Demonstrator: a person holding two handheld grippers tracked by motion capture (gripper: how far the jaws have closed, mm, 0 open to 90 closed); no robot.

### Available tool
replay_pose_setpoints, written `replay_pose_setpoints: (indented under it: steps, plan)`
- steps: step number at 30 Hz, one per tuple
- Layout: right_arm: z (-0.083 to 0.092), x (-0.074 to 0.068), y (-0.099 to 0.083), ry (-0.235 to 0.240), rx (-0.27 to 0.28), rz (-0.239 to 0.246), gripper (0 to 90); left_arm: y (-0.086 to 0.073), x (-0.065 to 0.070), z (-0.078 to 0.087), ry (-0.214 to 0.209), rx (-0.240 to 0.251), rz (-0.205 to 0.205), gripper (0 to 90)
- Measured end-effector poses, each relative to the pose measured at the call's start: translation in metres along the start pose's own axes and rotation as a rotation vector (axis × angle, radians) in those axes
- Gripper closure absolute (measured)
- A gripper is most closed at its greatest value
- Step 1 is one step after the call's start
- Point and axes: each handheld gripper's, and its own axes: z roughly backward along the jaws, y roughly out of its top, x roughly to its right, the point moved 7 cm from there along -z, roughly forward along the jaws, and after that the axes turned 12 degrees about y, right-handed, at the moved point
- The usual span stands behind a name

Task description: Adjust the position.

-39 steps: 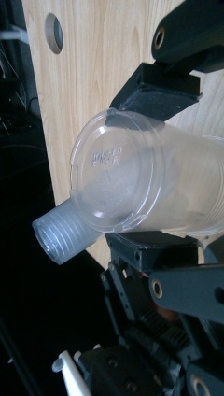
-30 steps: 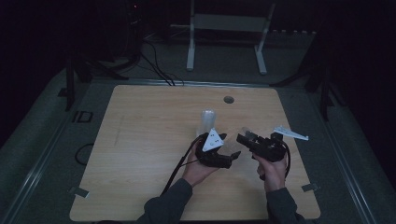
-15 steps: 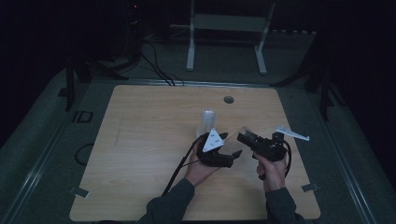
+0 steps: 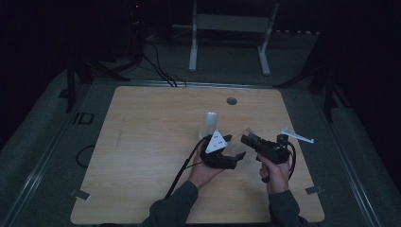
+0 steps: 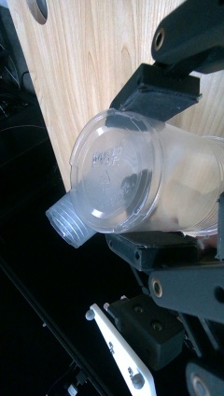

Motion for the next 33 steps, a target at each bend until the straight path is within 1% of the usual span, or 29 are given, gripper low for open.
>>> replay_pose_setpoints:
  steps: [11,16,21,29,33]
  plan:
    - [0.0001,0.0001,0.0001,0.002,-0.004,-0.003,39.9,-0.0024,0.0028,-0.0014,0.0,-0.012,-0.015,27.5]
    - [0.0008,0.0007,0.0,0.003,-0.004,-0.005,36.8,-0.0023,0.0035,-0.0008,-0.001,-0.011,-0.022,28.6]
    - [0.0015,0.0006,-0.0001,-0.006,-0.013,0.009,32.2,-0.0028,0.0039,-0.0006,-0.002,-0.014,-0.031,28.9]
    - [0.0019,-0.003,-0.0025,-0.001,-0.037,0.034,31.0,-0.0032,-0.0008,0.0003,0.009,-0.022,-0.037,29.0]
    - [0.0024,-0.0034,-0.0038,-0.001,-0.043,0.037,30.9,-0.0039,-0.0022,0.001,0.013,-0.026,-0.041,29.1]
